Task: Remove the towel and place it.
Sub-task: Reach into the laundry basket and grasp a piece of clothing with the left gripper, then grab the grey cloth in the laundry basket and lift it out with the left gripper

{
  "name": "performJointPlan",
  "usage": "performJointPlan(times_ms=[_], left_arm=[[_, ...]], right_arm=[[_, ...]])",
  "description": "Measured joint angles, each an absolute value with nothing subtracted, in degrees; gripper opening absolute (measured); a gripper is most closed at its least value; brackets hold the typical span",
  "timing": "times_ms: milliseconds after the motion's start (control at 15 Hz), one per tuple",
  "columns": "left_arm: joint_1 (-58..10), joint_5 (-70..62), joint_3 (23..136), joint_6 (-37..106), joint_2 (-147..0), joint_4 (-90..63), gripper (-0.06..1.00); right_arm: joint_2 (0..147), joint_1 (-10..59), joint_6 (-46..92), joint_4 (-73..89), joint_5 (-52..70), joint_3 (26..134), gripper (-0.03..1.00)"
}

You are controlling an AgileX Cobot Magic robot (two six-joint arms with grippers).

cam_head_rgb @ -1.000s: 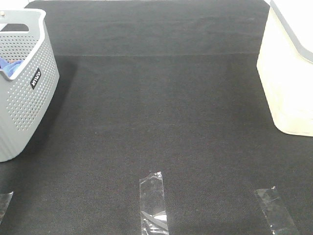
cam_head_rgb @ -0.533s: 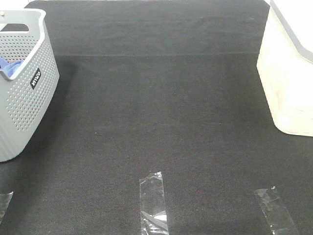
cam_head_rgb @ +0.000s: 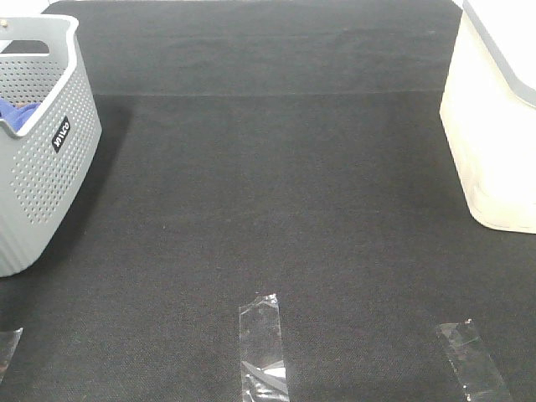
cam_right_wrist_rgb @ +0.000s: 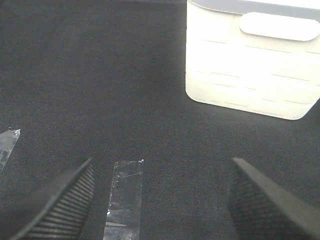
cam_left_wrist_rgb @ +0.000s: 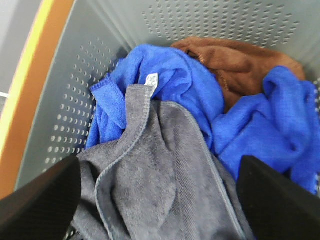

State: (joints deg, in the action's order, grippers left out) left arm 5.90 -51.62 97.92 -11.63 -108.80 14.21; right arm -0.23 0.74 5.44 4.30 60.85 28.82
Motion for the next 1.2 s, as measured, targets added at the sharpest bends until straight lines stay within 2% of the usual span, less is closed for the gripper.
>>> performJointPlan(times_ms=[467,933,1200], left_arm=[[10.14,-52.37,105.83,-8.59,-119.46,10.66,0.75],[10.20,-56.15,114.42,-7.79,-128.34,13.35,0.74],[10.20,-56.89,114.82,-7.79,-129.09,14.84,0.64]], right_arm=[[-0.23,0.74,5.44,4.30,60.85,28.82,0.70],[-0.23,0.74,5.44,4.30,60.85,28.82,0.70],[-0.23,0.74,5.44,4.30,60.85,28.82,0.70]])
